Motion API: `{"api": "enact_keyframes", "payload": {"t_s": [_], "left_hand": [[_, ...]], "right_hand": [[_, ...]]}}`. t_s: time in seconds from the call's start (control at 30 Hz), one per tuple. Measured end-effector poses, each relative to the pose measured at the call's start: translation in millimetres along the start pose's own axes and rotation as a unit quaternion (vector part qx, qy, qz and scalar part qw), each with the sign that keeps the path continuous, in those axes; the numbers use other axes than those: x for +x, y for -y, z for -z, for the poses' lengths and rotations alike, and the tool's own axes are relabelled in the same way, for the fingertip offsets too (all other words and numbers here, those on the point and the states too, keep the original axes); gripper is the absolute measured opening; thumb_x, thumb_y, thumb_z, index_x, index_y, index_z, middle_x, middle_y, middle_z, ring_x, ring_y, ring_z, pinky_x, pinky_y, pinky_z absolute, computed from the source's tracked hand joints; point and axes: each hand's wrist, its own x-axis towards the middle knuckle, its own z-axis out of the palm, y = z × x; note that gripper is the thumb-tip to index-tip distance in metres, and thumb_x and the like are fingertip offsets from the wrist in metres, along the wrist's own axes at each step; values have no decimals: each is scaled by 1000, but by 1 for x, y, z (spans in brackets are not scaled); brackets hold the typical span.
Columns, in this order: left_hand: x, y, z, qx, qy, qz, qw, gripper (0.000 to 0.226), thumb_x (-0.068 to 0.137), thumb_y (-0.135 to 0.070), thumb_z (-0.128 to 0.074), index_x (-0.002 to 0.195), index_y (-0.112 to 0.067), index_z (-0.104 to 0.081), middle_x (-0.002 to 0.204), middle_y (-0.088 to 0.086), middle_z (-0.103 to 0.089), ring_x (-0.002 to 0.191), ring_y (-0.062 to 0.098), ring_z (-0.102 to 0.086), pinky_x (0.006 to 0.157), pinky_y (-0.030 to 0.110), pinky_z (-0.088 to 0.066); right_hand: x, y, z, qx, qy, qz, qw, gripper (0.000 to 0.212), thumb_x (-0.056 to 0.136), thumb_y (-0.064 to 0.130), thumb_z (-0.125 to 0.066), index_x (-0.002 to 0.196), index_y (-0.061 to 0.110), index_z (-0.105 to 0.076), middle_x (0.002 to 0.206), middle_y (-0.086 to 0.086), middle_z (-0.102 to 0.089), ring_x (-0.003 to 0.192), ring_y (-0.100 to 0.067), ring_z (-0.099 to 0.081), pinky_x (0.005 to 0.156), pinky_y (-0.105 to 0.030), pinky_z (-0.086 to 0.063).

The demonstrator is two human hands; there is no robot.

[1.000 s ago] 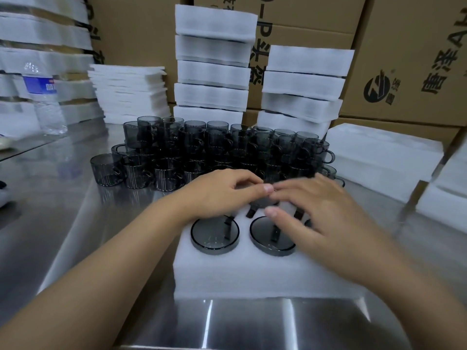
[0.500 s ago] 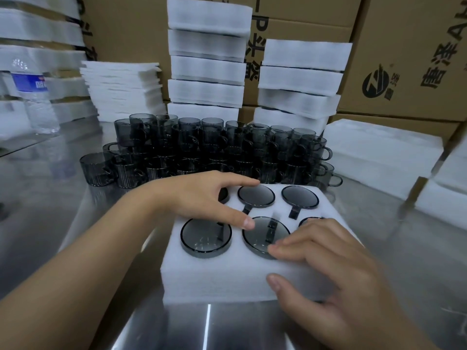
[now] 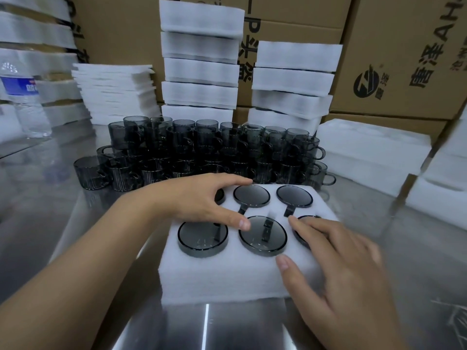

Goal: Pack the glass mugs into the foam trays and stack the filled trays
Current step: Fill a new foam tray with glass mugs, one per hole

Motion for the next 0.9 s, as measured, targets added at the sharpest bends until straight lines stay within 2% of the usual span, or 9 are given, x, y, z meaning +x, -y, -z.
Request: {"api": "enact_keyframes", "payload": {"t_s": [0.13, 0.27, 0.4, 0.47, 0.57, 0.8, 0.9], "left_hand": [[-1, 1, -1, -9, -6, -10, 1000, 95, 44, -83, -62, 132, -61, -34, 136, -38, -30, 131, -7, -26, 104, 20, -23], [-2, 0, -1, -16, -3, -25, 1000, 77, 44, -83, -64, 115, -70, -37, 139, -36, -33, 133, -5, -28, 111, 26, -25], [-1, 1, -1, -10, -4, -35, 999, 72, 42, -85, -63, 109, -73, -36, 141, -35, -33, 134, -4, -29, 115, 32, -26], [0, 1, -1, -9, -6, -39, 999, 74, 41, -85, -63, 109, -74, -37, 141, -34, -34, 134, -4, -30, 115, 33, -26], [0, 1, -1, -11, -11, -49, 999, 73, 40, -85, -64, 107, -73, -38, 136, -37, -35, 132, -5, -30, 113, 30, -26], [2, 2, 0, -3, -22, -54, 998, 74, 39, -86, -63, 108, -73, -38, 134, -39, -35, 130, -6, -31, 108, 24, -28], [-3, -4, 2, 24, -42, -49, 998, 90, 42, -87, -62, 125, -60, -41, 133, -36, -35, 129, -4, -33, 109, 25, -29]], "right_hand": [[0, 0, 0, -5, -2, 5, 1000, 52, 79, 50, -47, 108, 14, -72, 89, 4, -64, 86, -11, -51, 86, -28, -30], [-1, 0, 0, -15, -1, 5, 1000, 50, 80, 50, -46, 107, 17, -72, 82, 7, -64, 80, -13, -52, 84, -29, -31], [-1, 0, 2, -8, -3, 6, 1000, 47, 80, 51, -47, 110, 24, -71, 76, 10, -60, 74, -14, -52, 84, -31, -33], [-1, -1, 2, -10, 0, 15, 1000, 48, 79, 53, -48, 116, 29, -68, 74, 11, -57, 73, -11, -48, 83, -33, -34], [-2, -3, 1, -12, -2, 24, 1000, 48, 77, 57, -50, 109, 29, -72, 75, 10, -59, 73, -11, -49, 84, -36, -36], [-2, -5, 0, -8, -9, 26, 1000, 46, 75, 58, -53, 105, 31, -74, 74, 10, -60, 70, -13, -52, 83, -32, -35], [0, -4, 2, -5, -4, 32, 999, 48, 74, 58, -53, 108, 30, -73, 74, 10, -60, 74, -9, -46, 85, -34, -35]]}}
